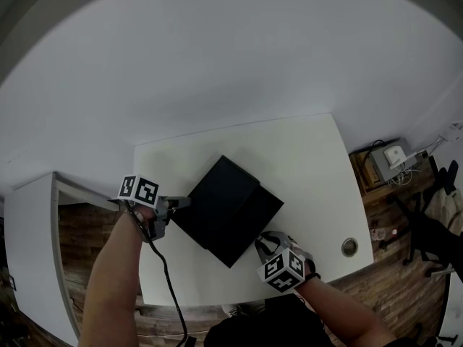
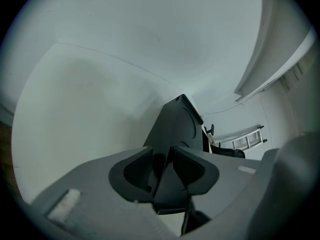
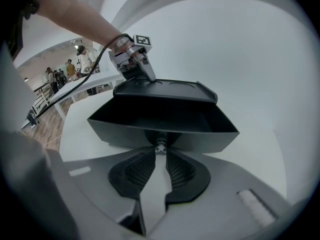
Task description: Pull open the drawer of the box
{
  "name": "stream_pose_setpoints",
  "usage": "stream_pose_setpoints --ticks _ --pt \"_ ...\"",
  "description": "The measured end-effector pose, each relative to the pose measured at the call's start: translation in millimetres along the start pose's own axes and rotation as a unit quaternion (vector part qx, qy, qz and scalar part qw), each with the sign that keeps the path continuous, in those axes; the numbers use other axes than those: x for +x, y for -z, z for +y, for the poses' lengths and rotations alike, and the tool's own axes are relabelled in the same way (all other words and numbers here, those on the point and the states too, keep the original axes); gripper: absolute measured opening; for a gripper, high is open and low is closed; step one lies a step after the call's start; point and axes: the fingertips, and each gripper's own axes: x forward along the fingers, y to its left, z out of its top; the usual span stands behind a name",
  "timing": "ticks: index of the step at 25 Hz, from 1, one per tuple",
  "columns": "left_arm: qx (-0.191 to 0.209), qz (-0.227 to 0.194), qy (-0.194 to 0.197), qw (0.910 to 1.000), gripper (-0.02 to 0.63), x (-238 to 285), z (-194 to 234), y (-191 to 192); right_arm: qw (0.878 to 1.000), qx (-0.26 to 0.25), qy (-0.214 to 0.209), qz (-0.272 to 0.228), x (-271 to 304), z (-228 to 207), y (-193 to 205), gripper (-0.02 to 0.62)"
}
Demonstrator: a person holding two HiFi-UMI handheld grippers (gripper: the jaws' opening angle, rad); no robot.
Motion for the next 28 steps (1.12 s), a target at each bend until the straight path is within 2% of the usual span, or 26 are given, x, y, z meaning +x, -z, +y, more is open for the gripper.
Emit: stream_pose_setpoints --ticks 28 --pt "-0.005 -0.003 0.003 1.0 0.135 0 1 0 1.0 0.003 0.004 0.005 -23 3 26 0.069"
